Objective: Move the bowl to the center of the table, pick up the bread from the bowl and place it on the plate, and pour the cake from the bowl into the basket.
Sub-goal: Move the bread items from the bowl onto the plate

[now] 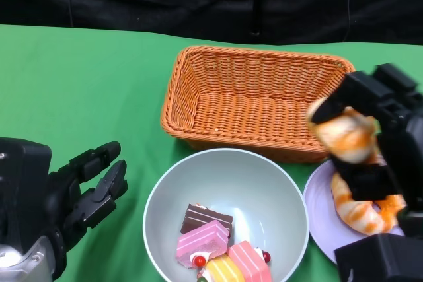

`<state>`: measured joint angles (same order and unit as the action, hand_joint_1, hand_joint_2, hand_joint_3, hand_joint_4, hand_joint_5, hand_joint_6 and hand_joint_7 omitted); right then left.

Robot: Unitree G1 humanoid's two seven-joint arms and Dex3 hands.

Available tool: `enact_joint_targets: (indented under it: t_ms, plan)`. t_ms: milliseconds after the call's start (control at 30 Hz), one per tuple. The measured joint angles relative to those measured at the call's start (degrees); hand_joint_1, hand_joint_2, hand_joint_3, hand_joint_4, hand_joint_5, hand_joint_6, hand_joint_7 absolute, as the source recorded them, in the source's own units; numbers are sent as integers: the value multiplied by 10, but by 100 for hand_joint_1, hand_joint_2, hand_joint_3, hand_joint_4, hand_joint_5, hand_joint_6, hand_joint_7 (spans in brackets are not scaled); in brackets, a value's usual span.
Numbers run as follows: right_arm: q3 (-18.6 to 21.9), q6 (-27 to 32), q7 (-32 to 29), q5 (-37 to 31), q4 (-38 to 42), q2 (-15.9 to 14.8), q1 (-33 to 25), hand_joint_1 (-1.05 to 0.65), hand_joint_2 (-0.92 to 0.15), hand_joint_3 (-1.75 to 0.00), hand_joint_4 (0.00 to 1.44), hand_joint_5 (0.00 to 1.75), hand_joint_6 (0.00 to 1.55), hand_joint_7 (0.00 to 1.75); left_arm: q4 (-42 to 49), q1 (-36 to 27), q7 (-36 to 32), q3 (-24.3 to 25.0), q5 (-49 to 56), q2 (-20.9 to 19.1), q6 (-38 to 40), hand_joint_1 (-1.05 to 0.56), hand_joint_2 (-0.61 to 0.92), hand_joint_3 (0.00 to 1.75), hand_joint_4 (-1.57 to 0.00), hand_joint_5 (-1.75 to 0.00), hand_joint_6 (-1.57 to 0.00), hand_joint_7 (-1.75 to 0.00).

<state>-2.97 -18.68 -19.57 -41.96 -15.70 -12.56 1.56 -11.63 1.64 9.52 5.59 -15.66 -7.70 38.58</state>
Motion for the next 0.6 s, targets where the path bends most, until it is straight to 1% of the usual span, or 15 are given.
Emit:
enact_joint_targets:
  t_ms: [67, 200, 333, 600]
  plan:
    - [10, 17, 8, -14, -9, -11, -13, -10, -6, -175, 107, 175, 93, 156, -1, 0, 0, -1, 0, 0, 0, -55, 92, 52, -12, -55, -31, 0]
    - [11, 57, 31, -46, -23, -15, -29, -3, -2, -170, 105, 175, 93, 152, -3, 0, 0, -4, 1, -1, 0, -54, 92, 53, -13, -54, -31, 0]
    - [9, 97, 58, -76, -31, -18, -39, -1, -6, -163, 104, 175, 92, 153, -5, 0, 0, -4, 1, -2, 0, -54, 92, 53, -13, -54, -31, -1]
    - [6, 112, 68, -80, -39, -19, -40, 0, -7, -161, 104, 175, 91, 154, -5, 0, 0, -4, 1, -2, 0, -54, 92, 53, -13, -53, -31, 0]
